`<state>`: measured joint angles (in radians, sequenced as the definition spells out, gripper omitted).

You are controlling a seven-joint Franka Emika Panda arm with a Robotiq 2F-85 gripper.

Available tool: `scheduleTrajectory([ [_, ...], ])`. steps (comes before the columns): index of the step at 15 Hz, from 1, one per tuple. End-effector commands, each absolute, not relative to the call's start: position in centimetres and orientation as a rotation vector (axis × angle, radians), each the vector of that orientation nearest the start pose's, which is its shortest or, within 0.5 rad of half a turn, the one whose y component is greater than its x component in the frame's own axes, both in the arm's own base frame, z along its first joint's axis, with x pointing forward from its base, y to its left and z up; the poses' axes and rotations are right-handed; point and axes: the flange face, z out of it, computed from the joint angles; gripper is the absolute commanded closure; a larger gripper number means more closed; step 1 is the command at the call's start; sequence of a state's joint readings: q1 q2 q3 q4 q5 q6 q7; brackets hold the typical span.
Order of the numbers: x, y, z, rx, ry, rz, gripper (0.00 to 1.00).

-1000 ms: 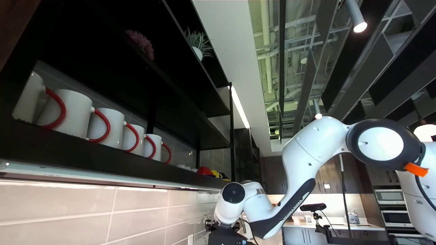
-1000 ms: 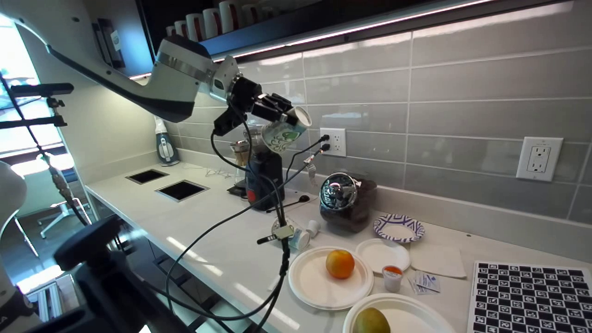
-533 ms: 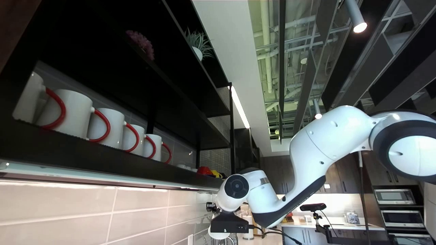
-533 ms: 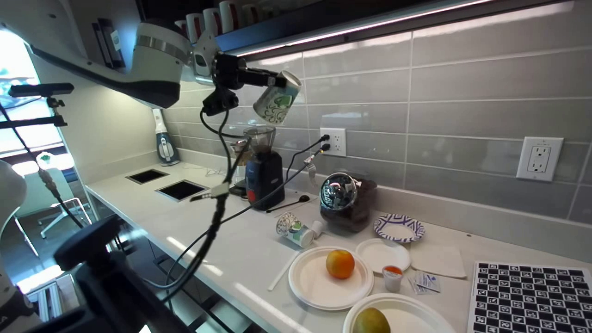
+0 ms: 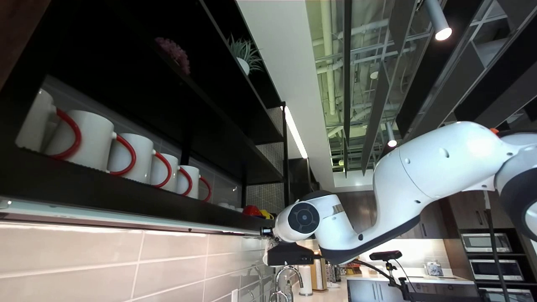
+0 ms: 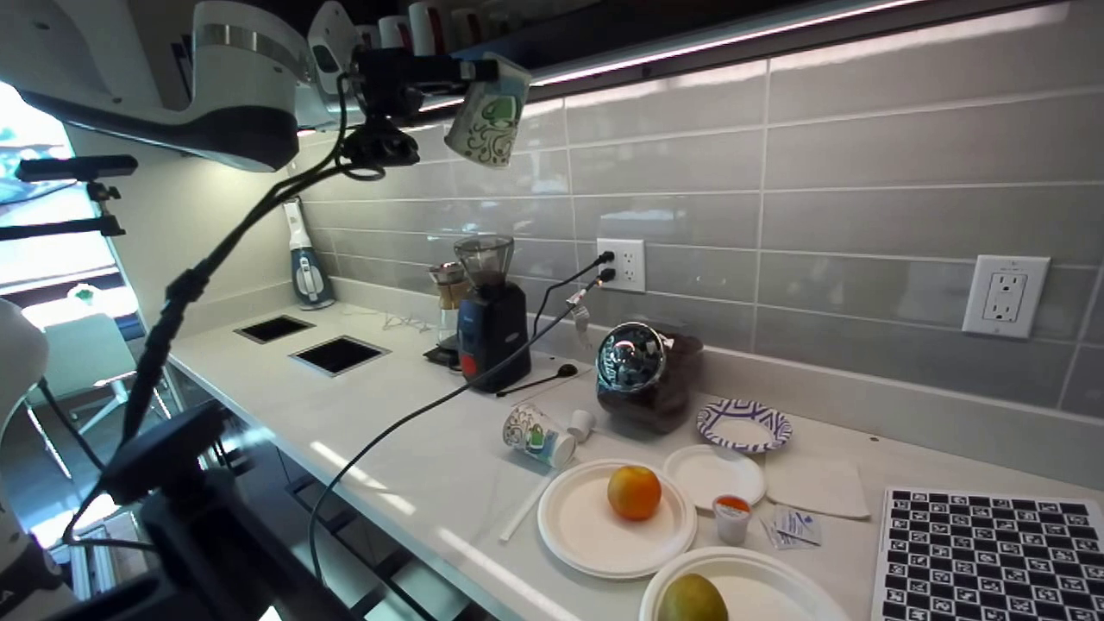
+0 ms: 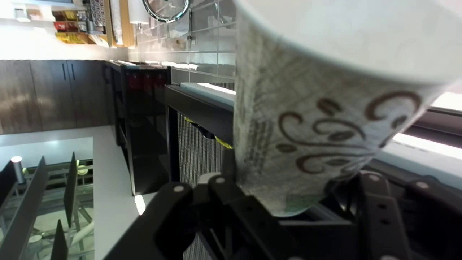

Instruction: Pick up the coffee cup on the left and put it on the bottom shelf.

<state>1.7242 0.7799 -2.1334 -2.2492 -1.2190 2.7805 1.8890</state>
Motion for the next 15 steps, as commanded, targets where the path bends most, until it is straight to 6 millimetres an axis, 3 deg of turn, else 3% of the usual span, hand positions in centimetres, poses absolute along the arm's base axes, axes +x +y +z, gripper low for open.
scheduleTrajectory([
  [1,48.4,-4.5,57.6,1.598,-0.813,1.598,0.62],
  [2,49.4,-4.9,57.1,1.623,-0.873,1.585,0.37],
  [6,49.0,-4.1,57.7,1.594,-0.832,1.603,0.37],
  [7,48.9,-3.8,58.1,1.572,-0.811,1.623,0.62],
  [15,47.3,-2.4,62.4,1.435,-0.647,1.704,0.62],
])
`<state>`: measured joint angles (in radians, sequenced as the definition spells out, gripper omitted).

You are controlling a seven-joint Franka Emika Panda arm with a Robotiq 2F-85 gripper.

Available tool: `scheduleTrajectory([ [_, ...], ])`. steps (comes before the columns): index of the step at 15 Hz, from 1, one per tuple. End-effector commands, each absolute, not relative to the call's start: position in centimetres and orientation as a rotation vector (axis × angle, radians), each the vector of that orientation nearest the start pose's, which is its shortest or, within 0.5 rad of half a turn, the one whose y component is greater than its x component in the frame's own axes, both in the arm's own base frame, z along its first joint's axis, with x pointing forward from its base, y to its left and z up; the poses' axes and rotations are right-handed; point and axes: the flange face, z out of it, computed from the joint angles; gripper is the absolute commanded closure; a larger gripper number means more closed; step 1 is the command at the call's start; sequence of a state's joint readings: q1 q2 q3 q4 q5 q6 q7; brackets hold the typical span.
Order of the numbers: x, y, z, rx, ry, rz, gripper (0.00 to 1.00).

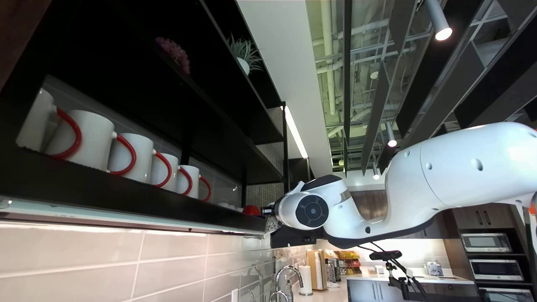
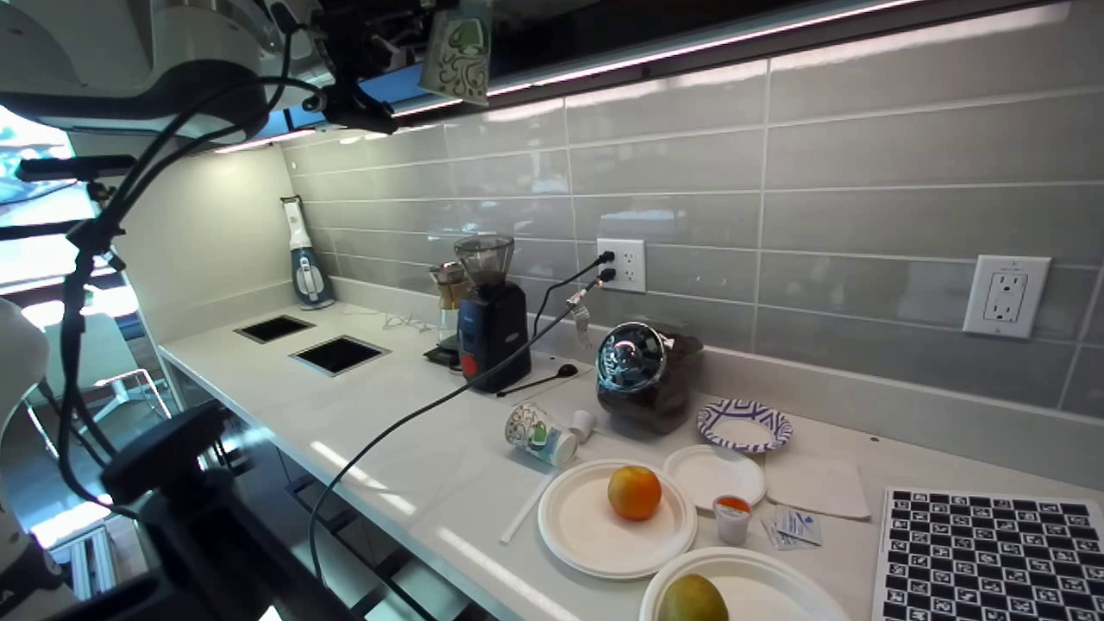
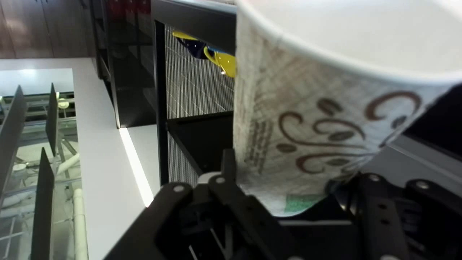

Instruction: Pick up the coffee cup on the left and put it on the bottom shelf.

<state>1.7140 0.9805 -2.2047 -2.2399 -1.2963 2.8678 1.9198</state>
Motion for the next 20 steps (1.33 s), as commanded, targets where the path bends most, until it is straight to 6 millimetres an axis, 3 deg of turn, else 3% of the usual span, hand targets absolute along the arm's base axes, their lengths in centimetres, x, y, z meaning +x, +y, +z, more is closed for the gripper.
scheduleTrajectory([
  [1,47.2,-2.2,63.0,1.434,-0.61,1.722,0.62],
  [9,47.6,1.1,68.4,1.395,-0.356,1.877,0.62],
  [10,47.1,0.6,66.8,1.409,-0.407,1.834,0.62],
  [11,47.2,0.9,67.2,1.404,-0.4,1.85,0.37],
  [16,47.2,0.6,66.6,1.411,-0.408,1.839,0.37],
  [17,47.2,0.6,66.6,1.412,-0.408,1.839,0.62],
  [20,47.5,-0.3,67.7,1.411,-0.412,1.854,0.62],
])
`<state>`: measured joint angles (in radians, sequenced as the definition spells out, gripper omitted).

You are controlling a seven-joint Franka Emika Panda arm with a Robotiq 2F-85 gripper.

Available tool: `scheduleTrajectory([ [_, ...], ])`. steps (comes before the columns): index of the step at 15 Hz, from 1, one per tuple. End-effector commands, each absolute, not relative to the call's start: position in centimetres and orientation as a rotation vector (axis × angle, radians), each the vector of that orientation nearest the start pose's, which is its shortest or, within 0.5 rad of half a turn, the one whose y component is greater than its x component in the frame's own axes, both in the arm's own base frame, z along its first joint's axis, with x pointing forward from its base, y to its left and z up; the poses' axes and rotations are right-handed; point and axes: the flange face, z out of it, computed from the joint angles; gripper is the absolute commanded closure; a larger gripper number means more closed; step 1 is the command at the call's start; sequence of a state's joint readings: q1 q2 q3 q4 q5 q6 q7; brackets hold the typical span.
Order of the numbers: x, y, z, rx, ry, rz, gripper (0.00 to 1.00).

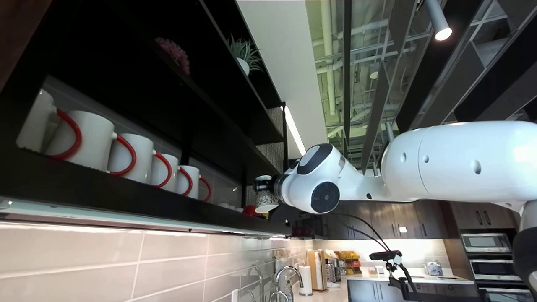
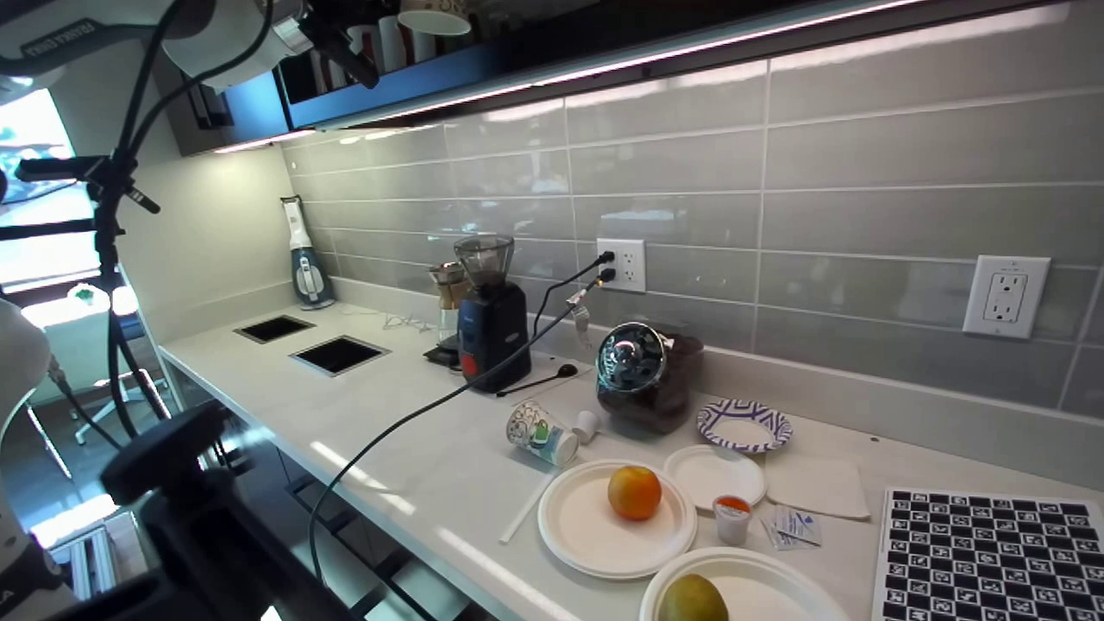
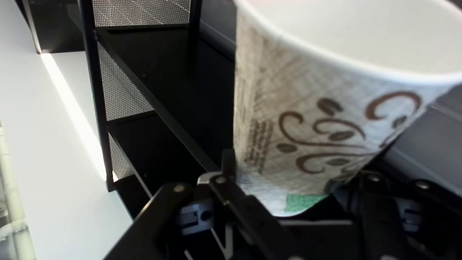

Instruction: Pick up the coffee cup on the left and put it on the bottom shelf.

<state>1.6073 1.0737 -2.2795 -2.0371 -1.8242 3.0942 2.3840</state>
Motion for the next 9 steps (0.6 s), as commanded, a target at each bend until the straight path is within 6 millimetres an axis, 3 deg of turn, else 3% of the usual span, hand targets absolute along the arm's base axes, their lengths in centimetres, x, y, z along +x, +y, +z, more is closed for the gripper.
scheduleTrajectory([
  [1,47.5,-0.4,68.0,1.405,-0.413,1.858,0.62],
  [9,48.8,-1.9,70.1,1.439,-0.391,1.912,0.62],
])
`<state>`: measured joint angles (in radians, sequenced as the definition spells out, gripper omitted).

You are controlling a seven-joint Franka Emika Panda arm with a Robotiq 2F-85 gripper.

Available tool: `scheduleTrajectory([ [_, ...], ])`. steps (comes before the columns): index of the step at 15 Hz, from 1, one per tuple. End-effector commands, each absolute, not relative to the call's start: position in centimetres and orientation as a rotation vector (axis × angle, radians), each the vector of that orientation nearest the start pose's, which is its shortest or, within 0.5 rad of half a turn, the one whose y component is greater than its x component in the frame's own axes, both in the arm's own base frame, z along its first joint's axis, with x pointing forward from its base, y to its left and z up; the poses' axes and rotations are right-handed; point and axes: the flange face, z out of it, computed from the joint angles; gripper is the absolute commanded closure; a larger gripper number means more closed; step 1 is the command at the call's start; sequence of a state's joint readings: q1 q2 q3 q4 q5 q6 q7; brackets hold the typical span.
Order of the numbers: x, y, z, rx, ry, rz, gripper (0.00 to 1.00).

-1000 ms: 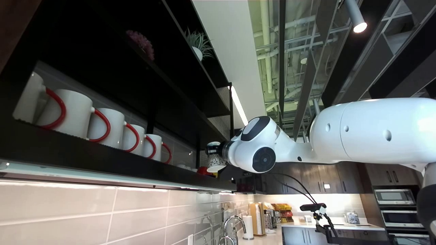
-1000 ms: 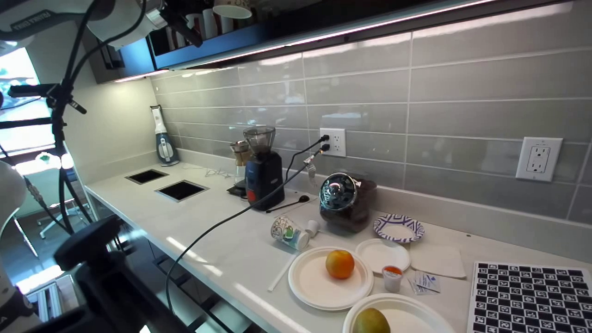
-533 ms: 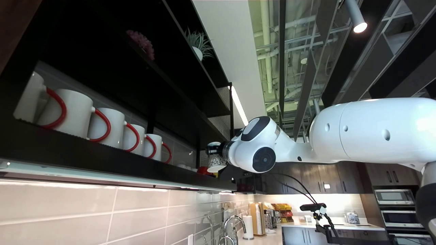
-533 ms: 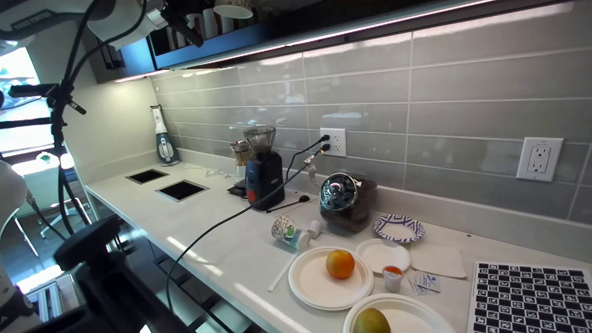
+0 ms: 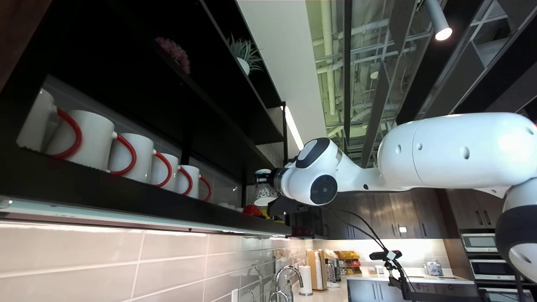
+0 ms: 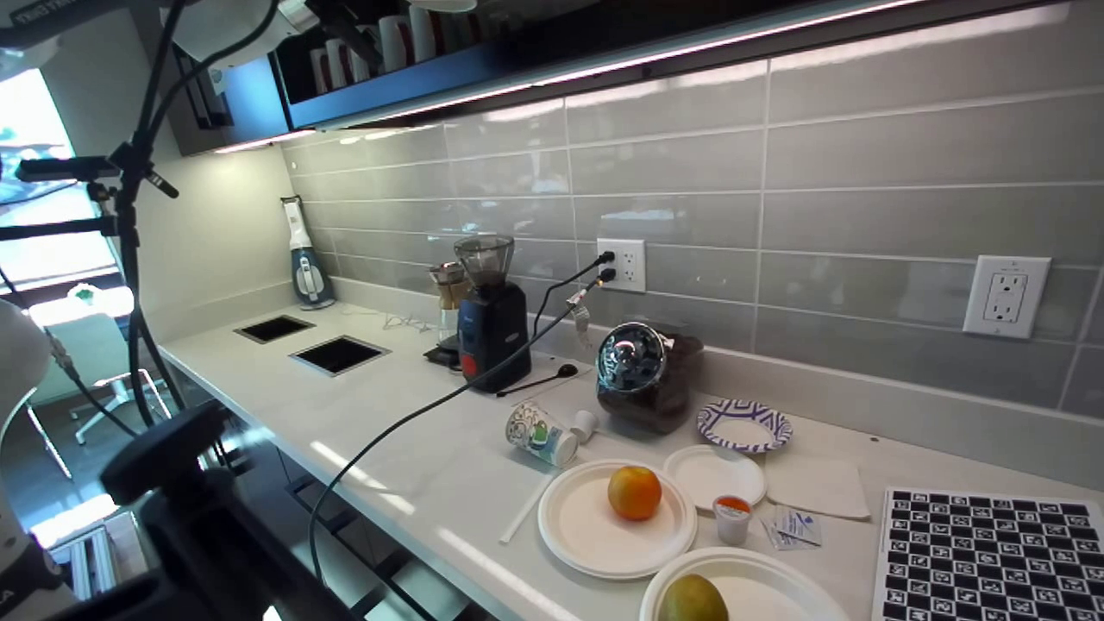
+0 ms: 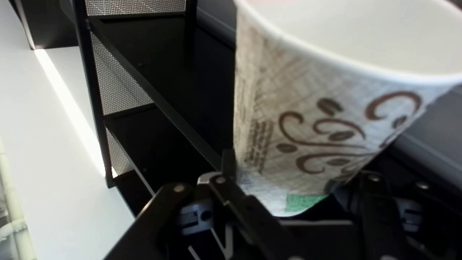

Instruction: Pick up the coffee cup on the left and put it on the bottom shelf.

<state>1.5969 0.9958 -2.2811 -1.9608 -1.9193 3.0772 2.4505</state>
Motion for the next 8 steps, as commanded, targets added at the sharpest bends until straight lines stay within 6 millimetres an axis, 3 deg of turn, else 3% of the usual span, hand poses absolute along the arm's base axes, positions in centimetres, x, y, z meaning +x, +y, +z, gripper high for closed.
scheduleTrajectory([
  [1,49.0,-2.3,70.1,1.453,-0.389,1.915,0.62],
  [8,50.5,-4.7,70.3,1.522,-0.35,1.929,0.62],
])
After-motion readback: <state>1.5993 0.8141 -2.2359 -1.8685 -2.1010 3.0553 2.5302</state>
